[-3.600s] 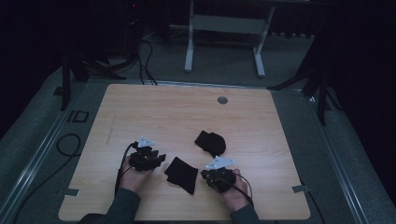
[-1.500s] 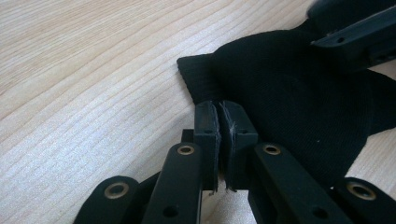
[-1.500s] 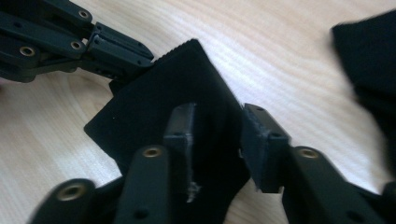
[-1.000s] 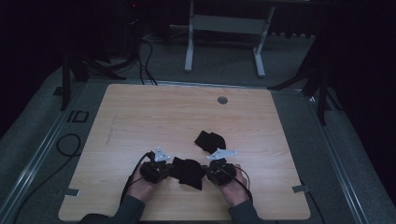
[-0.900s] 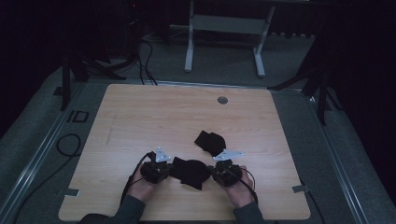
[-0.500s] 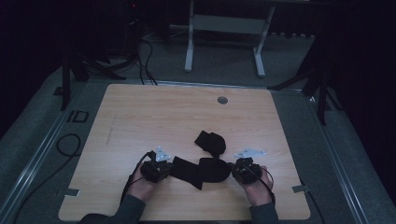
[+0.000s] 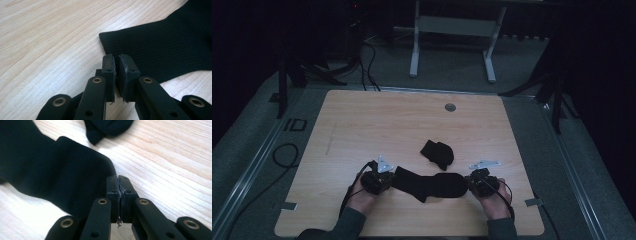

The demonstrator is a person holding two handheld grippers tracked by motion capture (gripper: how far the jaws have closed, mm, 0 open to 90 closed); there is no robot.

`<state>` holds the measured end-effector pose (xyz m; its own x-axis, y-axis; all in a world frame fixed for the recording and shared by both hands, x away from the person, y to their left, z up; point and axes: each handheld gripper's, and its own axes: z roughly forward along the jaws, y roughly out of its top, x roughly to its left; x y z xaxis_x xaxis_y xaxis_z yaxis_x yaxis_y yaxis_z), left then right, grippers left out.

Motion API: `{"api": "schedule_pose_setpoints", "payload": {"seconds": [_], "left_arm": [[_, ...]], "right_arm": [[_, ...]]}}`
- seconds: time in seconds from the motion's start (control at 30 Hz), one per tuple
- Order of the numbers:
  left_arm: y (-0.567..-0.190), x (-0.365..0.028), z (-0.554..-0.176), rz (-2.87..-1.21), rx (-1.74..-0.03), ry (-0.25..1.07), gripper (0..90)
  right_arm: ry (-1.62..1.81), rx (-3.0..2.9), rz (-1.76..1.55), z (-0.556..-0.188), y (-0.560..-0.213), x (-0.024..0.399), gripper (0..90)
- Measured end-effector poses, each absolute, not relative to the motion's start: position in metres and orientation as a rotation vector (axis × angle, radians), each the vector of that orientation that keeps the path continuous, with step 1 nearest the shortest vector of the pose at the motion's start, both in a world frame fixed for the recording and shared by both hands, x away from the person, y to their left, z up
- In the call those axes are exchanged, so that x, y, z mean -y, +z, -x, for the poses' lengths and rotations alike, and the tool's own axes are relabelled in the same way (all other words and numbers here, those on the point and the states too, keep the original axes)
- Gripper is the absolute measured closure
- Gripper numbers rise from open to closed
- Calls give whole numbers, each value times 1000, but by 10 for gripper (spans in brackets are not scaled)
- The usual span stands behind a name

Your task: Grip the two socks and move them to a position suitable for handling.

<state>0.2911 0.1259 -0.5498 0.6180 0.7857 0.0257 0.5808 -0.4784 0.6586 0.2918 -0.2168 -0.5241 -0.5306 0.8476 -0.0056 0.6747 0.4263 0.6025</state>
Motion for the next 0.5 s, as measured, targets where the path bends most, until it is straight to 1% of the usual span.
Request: {"api": "schedule_pose_setpoints", "payload": {"seconds": [0.2, 0.23, 0.27, 0.3, 0.4, 0.5], "left_arm": [[-549, -127, -291, -2224, -1072, 436, 814], [-549, -128, -291, -2218, -1065, 433, 797], [-549, -128, -291, -2209, -1064, 434, 768], [-548, -128, -291, -2203, -1062, 429, 744], [-547, -130, -291, -2176, -1057, 417, 709], [-547, -131, -291, -2163, -1060, 417, 684]], "right_arm": [[752, -2369, -1339, -294, -526, 222, 869], [757, -2371, -1342, -294, -526, 222, 836], [765, -2366, -1341, -294, -526, 222, 785], [771, -2361, -1340, -294, -525, 222, 768], [794, -2350, -1335, -295, -522, 221, 728], [829, -2344, -1322, -298, -519, 219, 708]]}}
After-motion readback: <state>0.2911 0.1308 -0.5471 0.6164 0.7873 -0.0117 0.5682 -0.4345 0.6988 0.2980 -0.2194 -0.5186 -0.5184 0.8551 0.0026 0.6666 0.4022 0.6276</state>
